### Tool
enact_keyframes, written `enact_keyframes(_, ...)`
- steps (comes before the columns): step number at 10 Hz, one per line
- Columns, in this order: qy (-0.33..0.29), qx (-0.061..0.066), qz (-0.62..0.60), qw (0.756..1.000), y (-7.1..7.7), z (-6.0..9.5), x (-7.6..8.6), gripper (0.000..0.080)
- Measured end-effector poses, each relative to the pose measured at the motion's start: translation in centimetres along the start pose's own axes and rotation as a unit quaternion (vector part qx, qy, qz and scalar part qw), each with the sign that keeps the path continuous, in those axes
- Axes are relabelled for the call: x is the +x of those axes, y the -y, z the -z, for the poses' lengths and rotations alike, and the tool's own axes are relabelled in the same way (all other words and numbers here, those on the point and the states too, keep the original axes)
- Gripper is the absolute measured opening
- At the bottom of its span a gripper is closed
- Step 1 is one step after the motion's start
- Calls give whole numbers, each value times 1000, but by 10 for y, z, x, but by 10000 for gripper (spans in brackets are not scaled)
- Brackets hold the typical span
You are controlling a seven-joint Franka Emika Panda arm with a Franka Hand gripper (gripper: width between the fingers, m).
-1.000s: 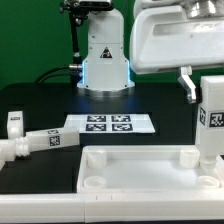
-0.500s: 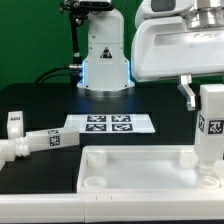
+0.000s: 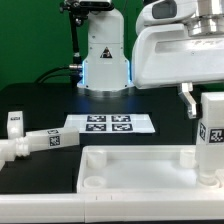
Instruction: Assemble desk
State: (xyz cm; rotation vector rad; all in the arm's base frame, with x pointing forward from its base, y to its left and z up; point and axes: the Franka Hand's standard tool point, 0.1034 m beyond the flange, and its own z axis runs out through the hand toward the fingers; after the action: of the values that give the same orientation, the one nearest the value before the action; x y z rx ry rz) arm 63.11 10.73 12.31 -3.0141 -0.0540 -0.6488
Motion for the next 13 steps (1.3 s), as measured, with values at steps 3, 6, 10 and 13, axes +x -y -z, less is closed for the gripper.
enact_keyframes(3, 8, -1, 1, 1000, 1, -8, -8, 284)
enact_keyframes(6, 8, -1, 2, 1000, 2, -14, -12, 284)
enact_keyframes(10, 3, -2, 4, 1000, 4, -15, -12, 284)
enact_keyframes(13, 59, 0, 3, 998, 5, -7, 0, 581)
